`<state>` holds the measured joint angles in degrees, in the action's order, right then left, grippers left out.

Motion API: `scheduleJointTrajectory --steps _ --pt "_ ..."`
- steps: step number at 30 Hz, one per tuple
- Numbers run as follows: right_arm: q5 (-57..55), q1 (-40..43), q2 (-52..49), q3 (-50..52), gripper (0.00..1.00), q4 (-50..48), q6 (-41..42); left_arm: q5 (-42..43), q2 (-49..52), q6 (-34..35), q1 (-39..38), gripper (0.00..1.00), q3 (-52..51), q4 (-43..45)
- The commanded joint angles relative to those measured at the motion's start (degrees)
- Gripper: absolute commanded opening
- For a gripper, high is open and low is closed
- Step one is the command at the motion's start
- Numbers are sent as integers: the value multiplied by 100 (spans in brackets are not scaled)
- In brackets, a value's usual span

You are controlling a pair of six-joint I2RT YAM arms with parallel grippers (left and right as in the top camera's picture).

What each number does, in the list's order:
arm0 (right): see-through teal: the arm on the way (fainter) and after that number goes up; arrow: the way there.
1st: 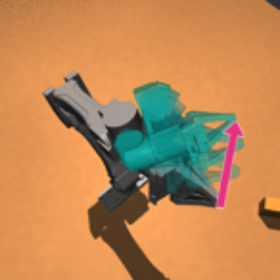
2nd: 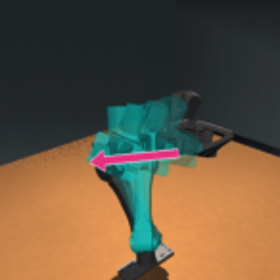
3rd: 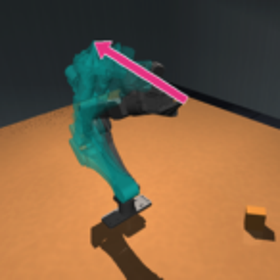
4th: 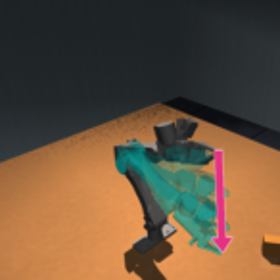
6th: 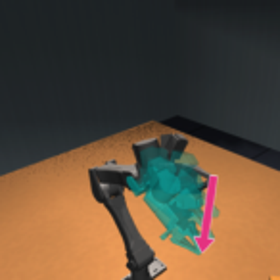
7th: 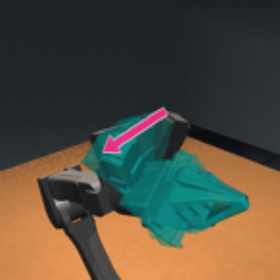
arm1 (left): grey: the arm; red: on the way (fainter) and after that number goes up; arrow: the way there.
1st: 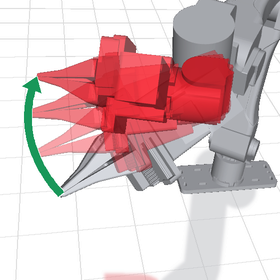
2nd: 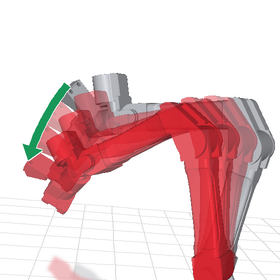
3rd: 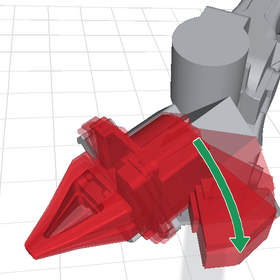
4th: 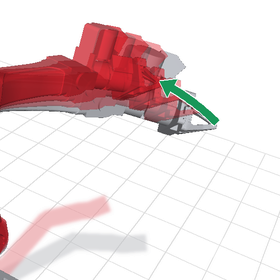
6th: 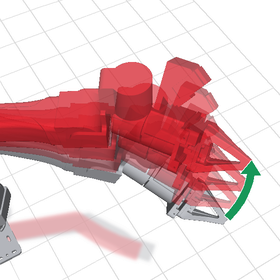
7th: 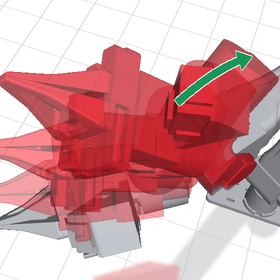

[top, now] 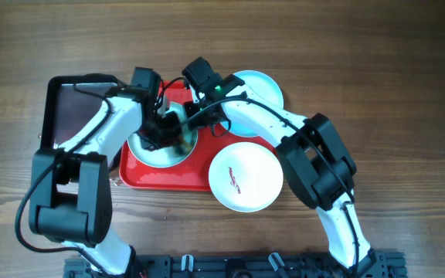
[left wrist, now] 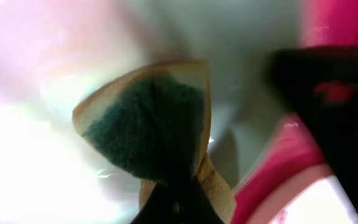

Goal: Clean dirty plates on tray and stack at the side
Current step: 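Scrub the left plate surface with the sponge in the left gripper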

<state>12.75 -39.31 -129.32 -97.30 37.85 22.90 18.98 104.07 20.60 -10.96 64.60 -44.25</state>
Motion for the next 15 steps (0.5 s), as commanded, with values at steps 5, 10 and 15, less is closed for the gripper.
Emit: scheduleJointTrajectory --steps 5,10,15 --pt "87 0 9 -83 4 66 63 -1357 74 754 -190 4 13 654" --pt "87 0 9 -83 4 83 61 -2752 74 887 -35 4 13 713" --pt "85 2 9 -83 4 81 66 -3069 50 885 485 4 352 289"
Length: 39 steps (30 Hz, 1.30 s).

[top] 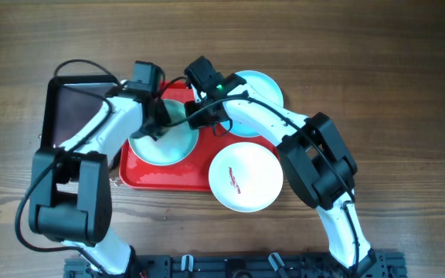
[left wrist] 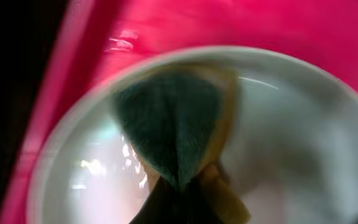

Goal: Clean dirty plates on tray and stack at the side
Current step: 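Scrub the left plate surface with the sponge in the left gripper, then lift the sponge with the left gripper back over the black tray, then lift the cleaned plate with the right gripper and carry it right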

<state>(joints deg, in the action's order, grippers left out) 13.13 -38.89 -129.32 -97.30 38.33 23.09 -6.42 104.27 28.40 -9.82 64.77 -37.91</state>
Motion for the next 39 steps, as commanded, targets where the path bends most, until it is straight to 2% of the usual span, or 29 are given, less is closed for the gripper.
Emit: scheduleJointTrajectory --steps 1,8,12,13,14,16,18,21,27,31,34,39 --pt "48 -39 9 -83 4 28 50 -396 31 101 522 4 656 -686" --pt "52 -42 -109 -39 4 -33 227 706 28 -411 885 4 3062 -2771" --pt "251 -50 -164 -28 6 66 413 767 28 -551 955 4 3425 -3080" --pt "247 -52 -173 -28 16 107 448 767 70 -553 1034 4 3423 -3150" --pt "247 -52 -173 -28 21 140 514 767 98 -557 1099 4 3423 -3204" --pt "247 -57 -173 -11 25 166 592 767 151 -573 1246 4 3418 -3254" --pt "243 -72 -175 22 21 177 737 765 155 -575 1357 4 3377 -3226" --pt "240 -131 -201 50 4 142 739 767 162 -577 1497 4 3370 -3226" --pt "118 -90 -107 44 4 146 828 767 162 -726 1615 4 3370 -3383" --pt "-549 -42 461 44 4 188 485 769 162 -826 1727 4 3370 -3373" --pt "-1537 -120 1086 44 4 275 136 745 162 -855 1899 4 3370 -3368" --pt "-3211 -450 1563 44 4 282 -337 745 162 -857 2236 4 3370 -3346"
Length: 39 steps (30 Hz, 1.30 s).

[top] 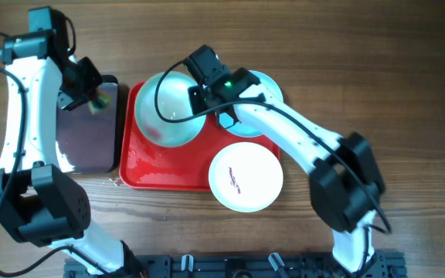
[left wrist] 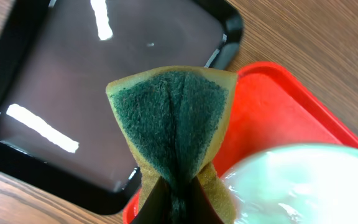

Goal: Clean dirty plates on tray and stack at the side
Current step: 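Lift the cleaned plate with the right gripper and carry it right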

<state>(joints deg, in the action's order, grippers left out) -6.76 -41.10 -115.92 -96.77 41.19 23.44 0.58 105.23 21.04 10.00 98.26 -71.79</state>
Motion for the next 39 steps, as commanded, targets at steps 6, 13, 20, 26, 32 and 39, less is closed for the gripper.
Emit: scheduleJointTrajectory --steps 6,13,20,26,32,39 --pt "-2907 -822 247 -9 4 -44 -907 46 66 -118 503 4 22 42" --pt "-4575 -1580 247 -9 4 -721 -2293 46 66 -116 507 4 22 39" --pt "-5530 -1993 247 -9 4 -1174 -3397 46 66 -114 507 4 22 39" --pt "-6094 -2245 247 -9 4 -1777 -4428 48 66 -111 507 4 22 35" --pt "-6717 -2380 247 -9 4 -2345 -5184 48 66 -109 507 4 22 17" --pt "-6714 -2398 247 -7 4 -2393 -5152 48 66 -109 507 4 22 17"
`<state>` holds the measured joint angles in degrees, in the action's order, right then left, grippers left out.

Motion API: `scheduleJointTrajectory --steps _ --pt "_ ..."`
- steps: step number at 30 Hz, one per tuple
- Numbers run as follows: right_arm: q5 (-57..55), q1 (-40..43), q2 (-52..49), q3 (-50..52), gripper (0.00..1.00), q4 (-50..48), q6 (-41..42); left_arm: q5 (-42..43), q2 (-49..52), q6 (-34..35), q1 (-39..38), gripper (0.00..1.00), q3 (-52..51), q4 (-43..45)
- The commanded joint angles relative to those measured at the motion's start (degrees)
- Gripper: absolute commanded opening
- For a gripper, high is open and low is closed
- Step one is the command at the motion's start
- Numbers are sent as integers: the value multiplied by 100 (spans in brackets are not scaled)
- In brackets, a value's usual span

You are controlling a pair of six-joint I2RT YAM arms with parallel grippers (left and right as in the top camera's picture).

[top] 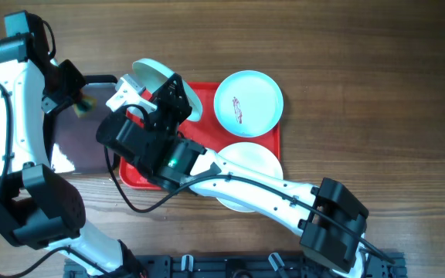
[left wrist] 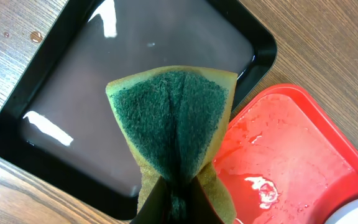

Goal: Clean dirty plates on tray and stack at the side
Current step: 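Lift the cleaned plate with the right gripper and carry it right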

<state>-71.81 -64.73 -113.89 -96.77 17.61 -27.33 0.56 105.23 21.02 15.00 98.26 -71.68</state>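
A pale green plate (top: 147,76) is held up and tilted above the left end of the red tray (top: 207,99), with my right gripper (top: 174,96) shut on its rim. My left gripper (left wrist: 179,202) is shut on a folded yellow sponge (left wrist: 173,121), green scouring side showing, and hangs over the black tray (left wrist: 73,93). In the overhead view the sponge (top: 84,104) sits at that tray's far edge. A light blue plate (top: 248,103) lies at the red tray's far right. A white plate (top: 255,158) lies at its near right edge, partly hidden by the right arm.
The black tray (top: 68,147) stands left of the red tray and holds a film of water. The red tray floor (left wrist: 291,143) is wet, with whitish smears. My raised right arm (top: 207,174) covers much of the red tray. Bare wooden table (top: 361,77) surrounds both trays.
The pale green plate lay flat on the red tray with my right gripper at its rim; now it is held up and tilted over the tray's left end. My left gripper and sponge shifted slightly left.
First the sponge in my left gripper was pressed inside the pale green plate on the red tray, my right gripper at the rim. Shortly after, it was still in the plate. Then the sponge hung over the black tray. Now the plate is held up.
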Motion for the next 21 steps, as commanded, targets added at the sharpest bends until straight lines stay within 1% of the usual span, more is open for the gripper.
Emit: scheduleJointTrajectory --steps 1,6,9,13,16,19,20,21 --pt "-210 -35 44 -7 4 -28 -72 50 66 -107 7 4 22 4" --pt "-210 -37 44 -7 4 -20 -48 50 66 -109 7 4 22 4" --pt "-190 -35 44 -7 4 136 269 50 66 -109 7 4 22 2" --pt "-94 -35 44 -7 4 669 846 50 66 -109 7 4 22 2" --pt "428 -35 44 -7 4 1172 1351 50 66 -109 7 4 22 2" --pt "1598 -35 44 -7 4 1858 2352 50 66 -109 7 4 22 4" --pt "2094 -28 44 -7 4 2188 2809 50 66 -109 7 4 22 4" --pt "2251 -11 44 -7 5 2354 3034 50 66 -109 7 4 22 4"
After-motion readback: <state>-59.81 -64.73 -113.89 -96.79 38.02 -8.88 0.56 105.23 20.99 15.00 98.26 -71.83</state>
